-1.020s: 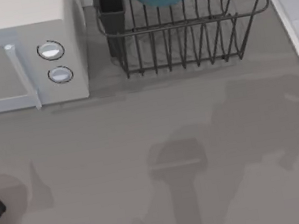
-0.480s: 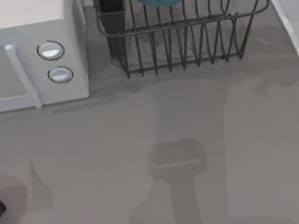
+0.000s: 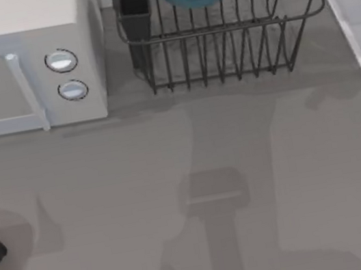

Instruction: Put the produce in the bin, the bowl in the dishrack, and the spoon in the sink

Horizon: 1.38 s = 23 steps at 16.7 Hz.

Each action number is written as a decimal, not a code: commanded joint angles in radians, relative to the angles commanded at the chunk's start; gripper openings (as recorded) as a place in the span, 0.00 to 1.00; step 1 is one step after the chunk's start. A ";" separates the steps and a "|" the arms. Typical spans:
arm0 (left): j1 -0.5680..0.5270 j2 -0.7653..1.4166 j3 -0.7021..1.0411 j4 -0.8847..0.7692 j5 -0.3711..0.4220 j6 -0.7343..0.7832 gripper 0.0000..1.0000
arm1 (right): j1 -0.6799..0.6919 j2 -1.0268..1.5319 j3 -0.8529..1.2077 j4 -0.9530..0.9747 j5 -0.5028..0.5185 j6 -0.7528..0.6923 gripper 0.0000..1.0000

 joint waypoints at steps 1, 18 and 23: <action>0.000 0.000 0.000 0.000 0.000 0.000 1.00 | 0.001 -0.001 -0.014 0.013 0.000 0.000 0.00; 0.000 0.000 0.000 0.000 0.000 0.000 1.00 | 0.004 -0.014 -0.200 0.187 0.000 -0.001 0.45; 0.000 0.000 0.000 0.000 0.000 0.000 1.00 | 0.004 -0.014 -0.200 0.187 0.000 -0.001 0.83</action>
